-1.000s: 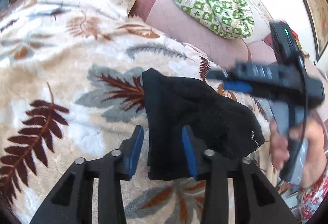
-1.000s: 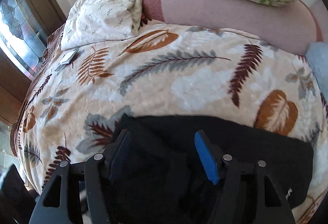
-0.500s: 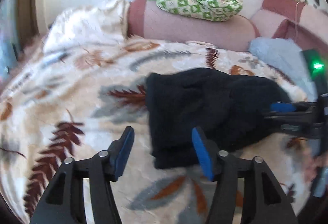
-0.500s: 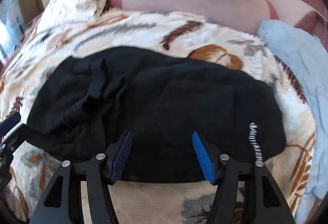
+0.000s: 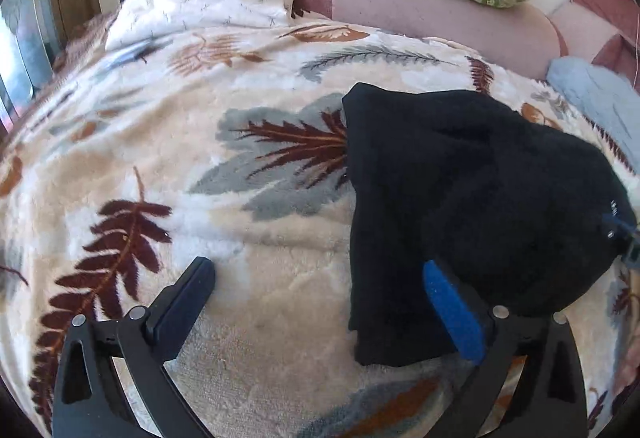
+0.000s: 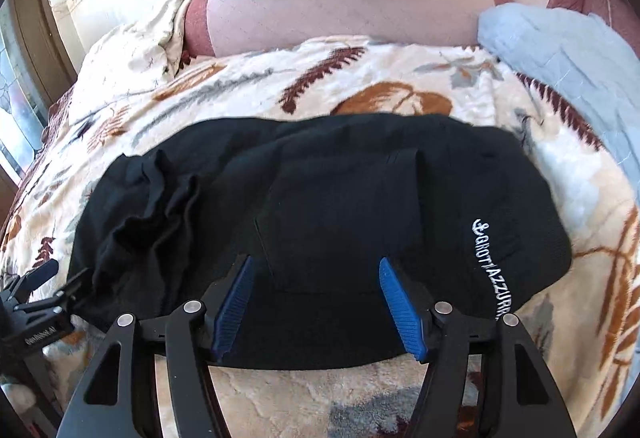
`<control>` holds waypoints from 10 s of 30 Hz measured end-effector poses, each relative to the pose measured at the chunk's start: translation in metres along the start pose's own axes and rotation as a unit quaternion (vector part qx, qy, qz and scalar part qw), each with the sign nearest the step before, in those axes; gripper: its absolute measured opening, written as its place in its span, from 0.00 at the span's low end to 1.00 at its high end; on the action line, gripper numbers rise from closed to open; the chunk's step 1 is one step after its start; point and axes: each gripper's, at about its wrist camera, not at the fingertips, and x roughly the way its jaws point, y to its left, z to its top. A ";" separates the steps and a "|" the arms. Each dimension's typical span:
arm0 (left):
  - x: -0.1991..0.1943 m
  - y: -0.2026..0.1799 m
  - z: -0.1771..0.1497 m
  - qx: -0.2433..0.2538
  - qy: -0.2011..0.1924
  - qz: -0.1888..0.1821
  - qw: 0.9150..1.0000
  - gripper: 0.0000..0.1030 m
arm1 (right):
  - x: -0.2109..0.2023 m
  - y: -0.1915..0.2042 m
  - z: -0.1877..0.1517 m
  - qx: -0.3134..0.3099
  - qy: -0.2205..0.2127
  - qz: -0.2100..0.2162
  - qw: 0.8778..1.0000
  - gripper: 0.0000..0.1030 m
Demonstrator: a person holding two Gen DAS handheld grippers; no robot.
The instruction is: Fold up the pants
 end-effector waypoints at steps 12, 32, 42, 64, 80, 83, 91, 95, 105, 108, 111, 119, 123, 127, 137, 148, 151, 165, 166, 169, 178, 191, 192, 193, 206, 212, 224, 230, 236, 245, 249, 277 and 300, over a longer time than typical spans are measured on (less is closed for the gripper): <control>0.001 -0.002 -0.001 -0.001 -0.003 -0.002 1.000 1.00 | 0.015 0.001 0.002 0.016 -0.009 0.009 1.000 0.81; 0.002 -0.001 -0.001 -0.002 -0.003 -0.002 1.000 1.00 | 0.025 0.012 0.000 -0.018 -0.007 0.003 1.000 0.96; 0.003 -0.002 -0.001 -0.003 -0.003 -0.002 1.000 1.00 | 0.025 0.013 0.000 -0.021 -0.007 0.001 1.000 0.97; 0.003 -0.001 -0.001 -0.003 -0.004 -0.001 1.000 1.00 | -0.039 -0.024 -0.002 0.085 -0.082 0.006 0.993 0.97; 0.004 0.002 0.006 0.003 0.050 -0.034 0.998 1.00 | -0.065 -0.091 0.005 0.238 -0.102 0.054 0.964 0.97; 0.000 0.004 0.004 -0.017 0.045 -0.042 0.998 1.00 | -0.065 -0.099 0.003 0.255 -0.098 0.063 0.960 0.97; -0.065 -0.042 0.042 0.096 0.004 -0.064 0.993 0.61 | -0.112 -0.151 0.012 0.290 -0.139 0.061 0.945 0.97; -0.075 -0.088 0.081 0.142 -0.004 -0.117 0.983 0.74 | -0.124 -0.171 0.016 0.284 -0.150 0.043 0.946 0.97; -0.005 -0.244 0.144 0.235 0.046 -0.213 0.947 0.74 | -0.063 -0.163 0.001 0.269 -0.044 0.073 0.959 0.77; 0.029 -0.282 0.140 0.245 0.087 -0.247 0.933 0.74 | -0.047 -0.170 -0.009 0.295 -0.021 0.079 0.952 0.77; 0.058 -0.312 0.133 0.259 0.117 -0.271 0.920 0.74 | -0.035 -0.174 -0.010 0.302 -0.011 0.076 0.950 0.77; 0.100 -0.365 0.127 0.288 0.157 -0.304 0.894 0.74 | -0.014 -0.172 -0.006 0.298 0.008 0.054 0.953 0.78; 0.110 -0.383 0.118 0.303 0.187 -0.310 0.882 0.74 | -0.009 -0.168 -0.003 0.287 -0.005 0.045 0.957 0.79; 0.107 -0.382 0.114 0.322 0.166 -0.265 0.894 0.34 | -0.008 -0.166 0.000 0.282 -0.014 0.063 0.957 0.61; 0.048 -0.322 0.145 0.261 0.118 -0.312 0.906 0.13 | -0.040 -0.148 0.009 0.252 -0.078 0.112 0.958 0.17; -0.006 -0.211 0.162 0.161 0.078 -0.341 0.923 0.13 | -0.078 -0.044 0.025 0.129 -0.090 0.179 0.971 0.15; -0.015 -0.163 0.163 0.119 0.065 -0.343 0.929 0.13 | -0.082 -0.006 0.033 0.101 -0.080 0.206 0.970 0.15; 0.019 0.003 0.138 -0.025 0.064 -0.313 0.947 0.13 | -0.027 0.165 0.032 -0.055 0.015 0.204 0.977 0.15; 0.025 0.010 0.135 -0.029 0.067 -0.310 0.948 0.13 | -0.019 0.172 0.031 -0.061 0.023 0.197 0.978 0.15; 0.034 0.027 0.127 -0.043 0.074 -0.292 0.953 0.15 | 0.003 0.183 0.026 -0.077 0.045 0.183 0.979 0.18; 0.001 0.084 0.126 -0.107 0.021 -0.276 0.955 0.49 | -0.011 0.188 0.019 -0.101 0.039 0.198 0.974 0.62; 0.002 0.056 0.039 -0.163 0.053 -0.295 0.940 0.49 | -0.016 0.153 0.098 -0.051 0.030 0.124 0.991 0.46; 0.008 0.054 0.035 -0.162 0.063 -0.294 0.940 0.45 | -0.009 0.159 0.102 -0.058 0.039 0.119 0.990 0.46; 0.013 0.053 0.031 -0.163 0.071 -0.296 0.939 0.43 | -0.003 0.166 0.104 -0.070 0.048 0.114 0.990 0.45; 0.028 0.056 0.020 -0.167 0.079 -0.313 0.931 0.42 | 0.083 0.234 0.097 -0.169 0.157 0.018 0.973 0.62; 0.016 0.061 0.021 -0.172 0.067 -0.313 0.932 0.42 | 0.013 0.193 0.107 -0.113 0.079 0.078 0.987 0.60; 0.019 0.063 0.019 -0.161 0.074 -0.283 0.942 0.44 | -0.007 0.069 0.018 0.002 0.078 0.028 0.997 0.63; 0.020 0.072 0.018 -0.180 0.077 -0.308 0.931 0.44 | -0.001 0.054 0.013 0.053 0.075 0.055 0.994 0.71; 0.016 0.074 0.022 -0.186 0.072 -0.336 0.920 0.47 | -0.002 0.049 0.011 0.068 0.073 0.073 0.992 0.74; 0.035 0.068 0.054 -0.195 0.083 -0.372 0.904 0.64 | 0.008 0.042 0.047 0.070 0.060 0.118 0.989 0.74; 0.052 0.057 0.059 -0.176 0.107 -0.369 0.906 0.66 | 0.036 0.036 0.058 0.104 0.079 0.158 0.979 0.75; 0.050 -0.024 0.108 -0.051 0.086 -0.325 0.941 0.37 | 0.034 0.039 0.104 0.097 0.049 0.194 0.975 0.31; 0.019 -0.036 0.143 -0.074 0.053 -0.312 0.946 0.59 | -0.036 0.009 0.073 0.053 -0.029 0.146 0.987 0.56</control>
